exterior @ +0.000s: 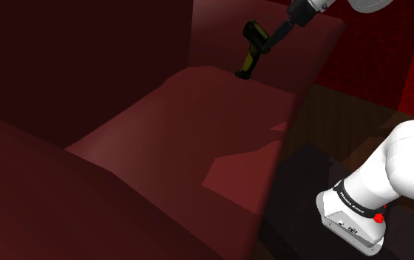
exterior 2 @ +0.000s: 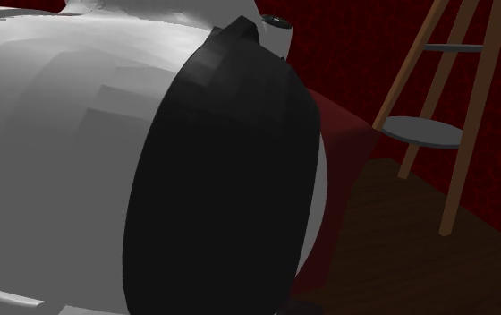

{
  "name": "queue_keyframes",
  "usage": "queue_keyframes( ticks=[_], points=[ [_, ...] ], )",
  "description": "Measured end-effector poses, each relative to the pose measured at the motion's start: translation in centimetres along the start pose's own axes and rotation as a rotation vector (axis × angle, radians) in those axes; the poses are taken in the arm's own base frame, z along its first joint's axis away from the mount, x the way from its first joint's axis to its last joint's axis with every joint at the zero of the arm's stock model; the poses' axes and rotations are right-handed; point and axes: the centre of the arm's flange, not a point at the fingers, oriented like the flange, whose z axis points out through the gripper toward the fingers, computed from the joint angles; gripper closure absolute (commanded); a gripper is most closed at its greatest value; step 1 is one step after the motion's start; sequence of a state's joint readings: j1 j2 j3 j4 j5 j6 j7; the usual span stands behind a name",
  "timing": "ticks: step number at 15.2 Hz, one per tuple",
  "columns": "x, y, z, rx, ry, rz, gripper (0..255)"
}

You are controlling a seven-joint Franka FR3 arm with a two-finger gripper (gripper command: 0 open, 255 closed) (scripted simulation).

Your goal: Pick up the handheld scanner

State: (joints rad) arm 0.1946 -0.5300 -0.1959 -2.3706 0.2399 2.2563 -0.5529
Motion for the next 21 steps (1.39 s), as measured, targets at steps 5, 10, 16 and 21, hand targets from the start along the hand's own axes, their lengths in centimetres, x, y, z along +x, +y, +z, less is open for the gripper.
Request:
queue_keyframes(
  ticks=[5,10,16,21],
  points=[
    [-0.1,0.0,0.0,0.000,0.002,-0.001,255],
    [-0.1,0.0,0.0,-0.001,0.003,-0.001,255],
    [1.0,-0.2,-2.1,0.000,0.000,0.000,255],
    [2.4,-0.5,-4.4,0.000,0.000,0.000,255]
  ],
)
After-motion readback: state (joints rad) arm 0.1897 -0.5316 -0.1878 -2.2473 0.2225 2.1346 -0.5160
